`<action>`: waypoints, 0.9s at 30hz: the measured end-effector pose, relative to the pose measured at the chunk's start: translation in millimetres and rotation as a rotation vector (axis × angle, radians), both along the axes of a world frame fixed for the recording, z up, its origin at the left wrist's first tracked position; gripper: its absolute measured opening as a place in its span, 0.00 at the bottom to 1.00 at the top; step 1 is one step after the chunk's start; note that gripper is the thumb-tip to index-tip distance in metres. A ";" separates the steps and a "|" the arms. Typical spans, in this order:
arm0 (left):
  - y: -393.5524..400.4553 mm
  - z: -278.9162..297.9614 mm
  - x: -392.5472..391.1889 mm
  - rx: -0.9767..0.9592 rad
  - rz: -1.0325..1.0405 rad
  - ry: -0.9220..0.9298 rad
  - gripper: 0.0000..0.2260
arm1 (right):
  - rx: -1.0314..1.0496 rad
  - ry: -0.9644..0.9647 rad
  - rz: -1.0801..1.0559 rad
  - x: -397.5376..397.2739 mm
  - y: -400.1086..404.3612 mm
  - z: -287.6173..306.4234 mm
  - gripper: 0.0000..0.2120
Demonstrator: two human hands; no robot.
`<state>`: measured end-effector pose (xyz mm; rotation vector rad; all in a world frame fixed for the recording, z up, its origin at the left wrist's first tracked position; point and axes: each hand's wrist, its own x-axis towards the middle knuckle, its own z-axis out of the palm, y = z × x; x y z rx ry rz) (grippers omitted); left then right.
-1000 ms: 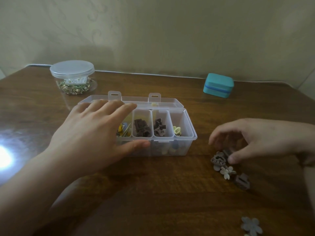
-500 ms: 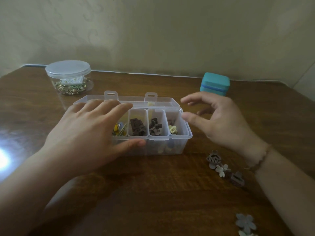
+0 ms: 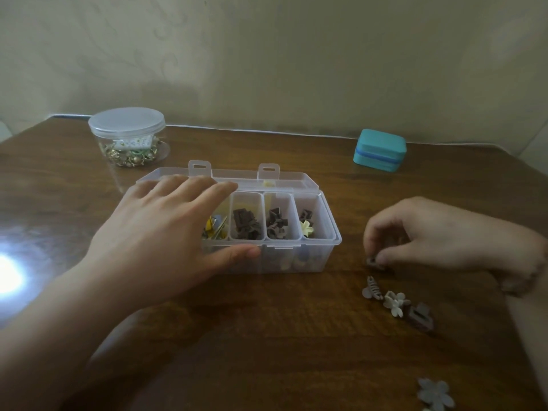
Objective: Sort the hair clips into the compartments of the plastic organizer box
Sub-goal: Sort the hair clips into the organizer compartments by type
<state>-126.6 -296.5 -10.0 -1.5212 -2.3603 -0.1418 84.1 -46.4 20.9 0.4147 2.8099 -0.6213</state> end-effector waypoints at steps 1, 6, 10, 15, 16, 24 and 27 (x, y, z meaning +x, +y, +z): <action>-0.1 0.5 0.2 -0.001 0.002 -0.001 0.42 | 0.035 0.087 -0.023 -1.3 -0.4 1.3 0.10; 0.0 1.7 0.6 -0.008 0.008 -0.011 0.43 | -0.215 0.867 -0.196 -15.2 -21.7 -1.7 0.08; -0.3 1.7 0.8 -0.008 0.001 -0.011 0.43 | -0.065 0.838 -0.149 -22.6 -39.4 -10.4 0.06; -0.7 1.7 0.3 -0.016 0.014 -0.018 0.44 | 0.144 0.298 -0.016 2.1 -20.5 14.5 0.12; -0.5 1.6 0.3 -0.017 0.014 -0.020 0.44 | 0.129 0.122 0.013 3.9 -19.3 14.9 0.15; -0.1 1.3 -0.3 -0.019 0.010 -0.030 0.44 | 0.153 0.085 0.061 -2.5 -23.1 0.3 0.09; -0.1 0.7 -0.5 -0.014 0.010 -0.025 0.43 | 0.058 0.728 -0.090 -7.2 -28.0 7.5 0.07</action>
